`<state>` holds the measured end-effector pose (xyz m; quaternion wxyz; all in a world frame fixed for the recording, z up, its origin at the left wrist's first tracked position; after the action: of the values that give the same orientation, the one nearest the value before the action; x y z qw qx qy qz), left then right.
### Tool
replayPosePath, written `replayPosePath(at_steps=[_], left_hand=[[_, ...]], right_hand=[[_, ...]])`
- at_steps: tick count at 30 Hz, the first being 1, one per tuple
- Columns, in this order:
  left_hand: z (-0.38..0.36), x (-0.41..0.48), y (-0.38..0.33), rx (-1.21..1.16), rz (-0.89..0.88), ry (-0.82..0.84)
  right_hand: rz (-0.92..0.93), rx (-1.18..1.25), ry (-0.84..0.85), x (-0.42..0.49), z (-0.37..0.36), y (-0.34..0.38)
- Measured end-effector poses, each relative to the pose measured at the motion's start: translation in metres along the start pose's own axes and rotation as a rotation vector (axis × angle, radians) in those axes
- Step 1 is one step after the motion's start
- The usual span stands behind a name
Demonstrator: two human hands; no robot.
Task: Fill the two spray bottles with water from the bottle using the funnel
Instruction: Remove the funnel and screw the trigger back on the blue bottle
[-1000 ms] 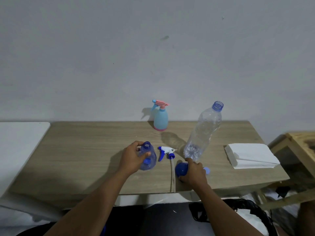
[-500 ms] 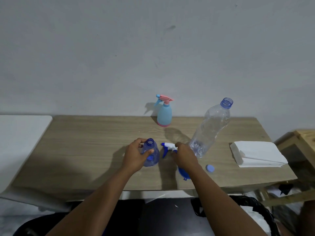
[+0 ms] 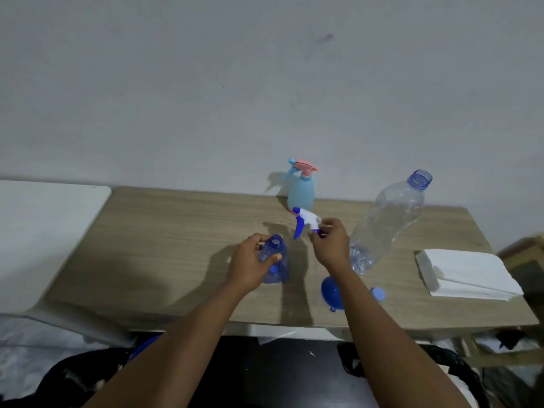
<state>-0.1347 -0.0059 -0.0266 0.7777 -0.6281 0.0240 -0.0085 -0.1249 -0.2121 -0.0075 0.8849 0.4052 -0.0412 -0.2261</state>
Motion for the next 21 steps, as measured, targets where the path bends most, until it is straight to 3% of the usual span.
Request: replayPosePath(at_steps=[5, 9, 21], left_hand=[[0.0, -0.002, -0.001, -0.014, 0.027, -0.018], [0.001, -0.002, -0.006, -0.019, 0.041, 0.005], [0.001, -0.005, -0.017, -0.092, 0.115, 0.036]], right_hand=[[0.295, 0.411, -0.102, -0.039, 0.051, 0.084], [0.387, 0.561, -0.108, -0.063, 0.061, 0.119], [0.499, 0.587, -0.147, -0.079, 0.055, 0.14]])
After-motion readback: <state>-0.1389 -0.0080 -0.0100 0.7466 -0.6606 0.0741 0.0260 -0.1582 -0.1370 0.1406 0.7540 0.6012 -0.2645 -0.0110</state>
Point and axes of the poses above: each hand's wrist, its own x-axis towards the middle knuckle, its own z-axis out of the back of the hand, y = z × x, the point moved 3 cm from there along x, towards the middle knuckle, and after that the axes turned 13 degrees about -x, right-handed, at the moved point
